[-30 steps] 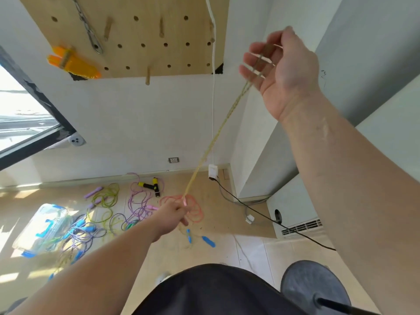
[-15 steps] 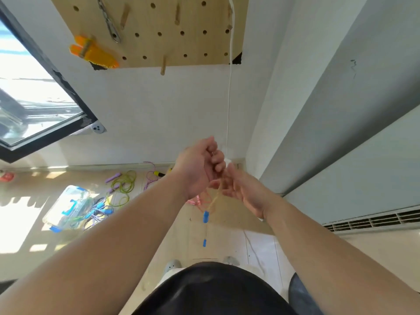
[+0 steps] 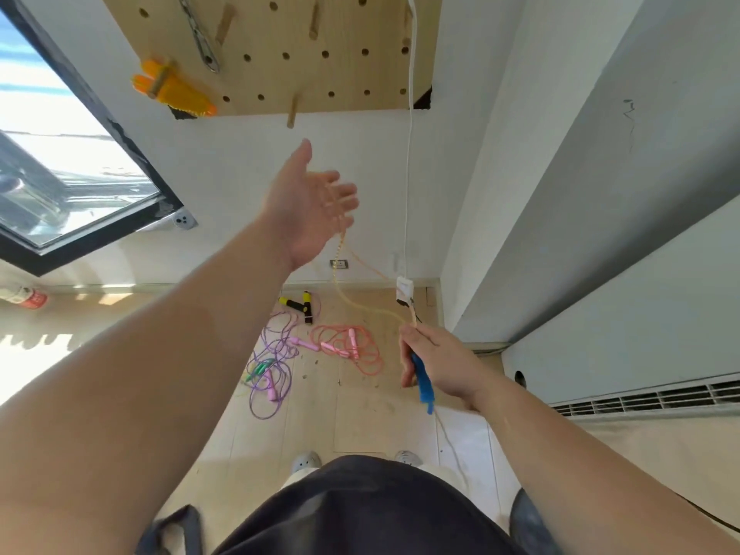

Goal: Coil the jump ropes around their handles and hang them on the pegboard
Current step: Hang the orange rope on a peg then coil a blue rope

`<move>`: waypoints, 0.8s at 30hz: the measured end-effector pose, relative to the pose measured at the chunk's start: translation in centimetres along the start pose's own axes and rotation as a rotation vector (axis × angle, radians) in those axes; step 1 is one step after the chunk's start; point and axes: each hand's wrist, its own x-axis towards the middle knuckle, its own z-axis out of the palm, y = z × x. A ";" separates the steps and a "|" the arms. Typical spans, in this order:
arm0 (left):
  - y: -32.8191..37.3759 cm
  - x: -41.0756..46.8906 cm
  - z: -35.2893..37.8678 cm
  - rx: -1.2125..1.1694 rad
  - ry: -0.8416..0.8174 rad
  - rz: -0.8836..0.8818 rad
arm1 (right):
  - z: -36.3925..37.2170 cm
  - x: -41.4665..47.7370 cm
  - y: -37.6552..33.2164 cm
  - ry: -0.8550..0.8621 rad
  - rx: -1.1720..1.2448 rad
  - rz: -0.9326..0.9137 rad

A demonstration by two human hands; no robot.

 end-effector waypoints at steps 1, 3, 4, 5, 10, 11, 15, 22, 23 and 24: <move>-0.8 0.0 0.0 0.123 -0.010 -0.069 | 0.4 0.0 -0.9 0.010 0.111 -0.028; -3.7 -0.7 0.0 0.325 -0.077 -0.170 | 1.0 0.2 -2.7 0.047 0.316 -0.048; -5.7 -1.3 -0.2 0.367 -0.117 -0.201 | 1.1 0.4 -3.6 0.068 0.385 -0.050; -7.6 -2.0 -0.3 0.368 -0.164 -0.224 | 1.2 0.7 -4.3 0.096 0.425 -0.049; -15.5 -3.6 -2.9 0.015 -0.178 -0.264 | 1.1 2.0 -7.0 0.148 0.707 -0.038; -16.4 -3.6 -3.4 -0.056 -0.198 -0.296 | 1.1 2.1 -7.5 0.135 0.790 -0.034; -18.6 -4.8 -3.7 0.196 -0.462 -0.249 | 1.0 2.4 -9.3 0.134 0.952 -0.038; -19.9 -5.6 -6.8 0.952 -0.268 -0.198 | -3.3 2.3 -9.7 0.343 0.948 -0.047; -20.1 -5.8 -7.8 1.016 -0.206 -0.237 | -4.2 2.3 -9.7 0.376 0.949 -0.052; -20.1 -6.0 -8.9 1.045 -0.135 -0.266 | -4.9 2.4 -9.4 0.411 0.914 -0.041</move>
